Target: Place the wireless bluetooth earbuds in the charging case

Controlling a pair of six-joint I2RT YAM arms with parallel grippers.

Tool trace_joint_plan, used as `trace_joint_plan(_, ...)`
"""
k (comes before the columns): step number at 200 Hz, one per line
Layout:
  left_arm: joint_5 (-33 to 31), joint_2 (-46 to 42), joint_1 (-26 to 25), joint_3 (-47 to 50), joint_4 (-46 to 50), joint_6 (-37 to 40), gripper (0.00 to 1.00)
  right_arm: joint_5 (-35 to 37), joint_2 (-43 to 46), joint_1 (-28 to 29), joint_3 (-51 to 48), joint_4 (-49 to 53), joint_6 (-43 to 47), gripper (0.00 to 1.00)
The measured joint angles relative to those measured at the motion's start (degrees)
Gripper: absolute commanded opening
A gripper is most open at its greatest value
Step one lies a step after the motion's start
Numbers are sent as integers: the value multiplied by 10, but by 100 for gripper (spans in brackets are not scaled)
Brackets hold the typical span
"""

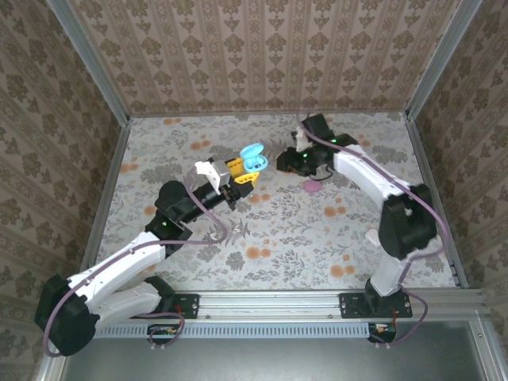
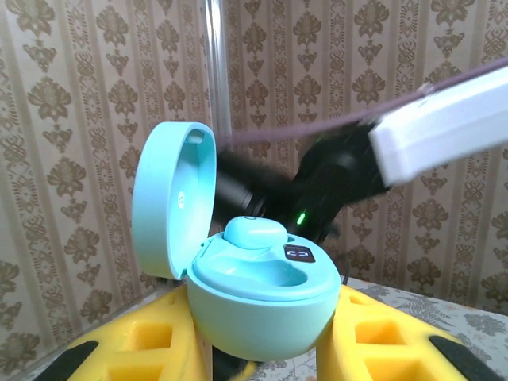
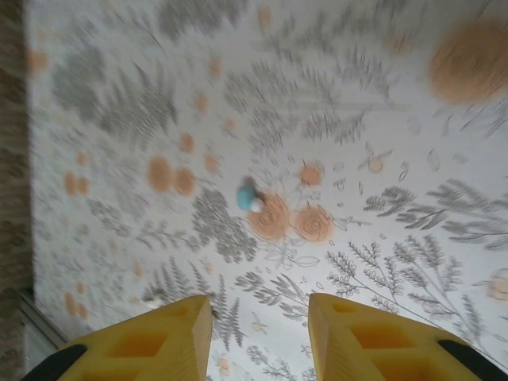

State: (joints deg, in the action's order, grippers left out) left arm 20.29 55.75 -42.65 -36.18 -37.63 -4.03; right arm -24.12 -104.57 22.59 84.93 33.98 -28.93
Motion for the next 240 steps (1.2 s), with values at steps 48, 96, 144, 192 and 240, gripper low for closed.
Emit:
trace_joint_plan(48, -23, -59, 0, 3, 55, 19, 31, 13, -174, 83, 134, 26, 2, 39)
trace_joint_plan(96, -34, -79, 0, 7, 81, 31, 31, 76, -243, 140, 240, 65, 4, 37)
trace_joint_plan(144, -37, -80, 0, 9, 91, 39, 31, 122, -286, 149, 280, 102, 4, 37)
trace_joint_plan(192, -37, -80, 0, 9, 91, 41, 31, 148, -303, 151, 298, 129, 4, 36)
trace_joint_plan(240, -37, -80, 0, 9, 91, 41, 31, 153, -310, 152, 312, 140, 4, 35)
